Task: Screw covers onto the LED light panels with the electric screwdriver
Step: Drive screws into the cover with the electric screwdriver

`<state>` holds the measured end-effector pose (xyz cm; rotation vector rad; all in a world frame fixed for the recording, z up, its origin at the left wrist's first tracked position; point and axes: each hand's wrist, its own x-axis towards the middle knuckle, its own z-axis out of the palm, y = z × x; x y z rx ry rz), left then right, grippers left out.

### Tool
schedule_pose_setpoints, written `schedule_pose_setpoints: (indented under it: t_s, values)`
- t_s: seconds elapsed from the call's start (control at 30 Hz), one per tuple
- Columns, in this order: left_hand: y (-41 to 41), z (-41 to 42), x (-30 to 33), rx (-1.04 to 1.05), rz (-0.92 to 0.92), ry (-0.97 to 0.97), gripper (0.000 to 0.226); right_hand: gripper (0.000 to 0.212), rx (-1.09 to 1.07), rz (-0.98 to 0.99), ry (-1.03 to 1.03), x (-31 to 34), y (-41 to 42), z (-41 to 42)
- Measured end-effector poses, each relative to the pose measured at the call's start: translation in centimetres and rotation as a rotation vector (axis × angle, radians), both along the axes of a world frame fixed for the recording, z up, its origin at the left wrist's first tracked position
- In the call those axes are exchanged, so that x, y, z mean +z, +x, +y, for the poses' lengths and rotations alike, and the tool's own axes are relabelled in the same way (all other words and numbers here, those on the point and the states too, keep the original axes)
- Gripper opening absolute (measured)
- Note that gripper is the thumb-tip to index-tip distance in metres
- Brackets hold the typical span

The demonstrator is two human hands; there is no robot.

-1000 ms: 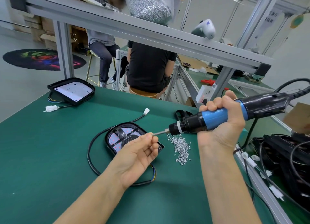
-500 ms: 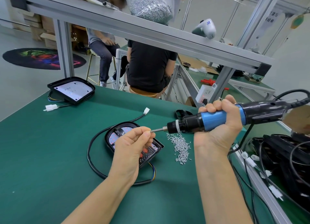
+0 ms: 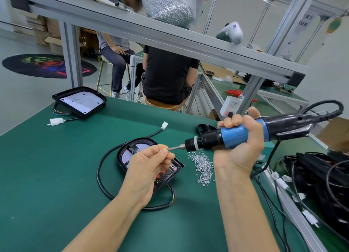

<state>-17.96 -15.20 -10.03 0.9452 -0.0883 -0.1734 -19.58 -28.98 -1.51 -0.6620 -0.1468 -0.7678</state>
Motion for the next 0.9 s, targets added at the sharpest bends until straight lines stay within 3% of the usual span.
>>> schedule_pose_setpoints:
  t_s: [0.13,0.2,0.37,0.47,0.57,0.6,0.67,0.73,0.8,0.9]
  values:
    - [0.4,0.7,-0.5,0.05,0.038,0.014,0.013,0.034,0.176,0.167,-0.123,-0.3,0.1,-1.2]
    - [0.5,0.9,-0.7,0.074,0.039,0.014,0.013,0.037,0.248,0.193,-0.081,-0.5,0.2,-1.4]
    - [1.1,1.1,-0.3,0.077,-0.013,0.056,0.013,0.036,0.226,0.124,0.064,-1.0,0.4,-1.1]
    - [1.9,2.0,-0.1,0.057,-0.06,0.182,0.012,0.034,0.193,0.112,0.109,-1.2,0.5,-1.4]
    - [3.5,4.0,-0.9,0.224,-0.038,0.296,0.012,0.034,0.178,0.121,0.096,-1.3,0.6,-1.8]
    - [4.3,4.8,-1.3,0.321,-0.027,0.372,0.012,0.034,0.172,0.126,0.084,-1.4,0.6,-1.9]
    - [5.7,6.4,-2.4,0.437,-0.008,0.703,0.014,0.034,0.161,0.137,0.058,-1.5,0.8,-2.1]
    - [6.8,7.4,-3.5,0.377,0.017,1.048,0.027,0.035,0.157,0.145,0.024,-1.7,1.2,-1.9]
    - [7.6,7.5,-4.0,0.256,0.018,1.318,0.026,0.038,0.159,0.143,-0.017,-1.9,1.6,-1.5]
    - [8.8,6.9,-3.6,0.198,0.007,1.52,0.028,0.04,0.146,0.159,-0.081,-2.3,2.6,-0.9]
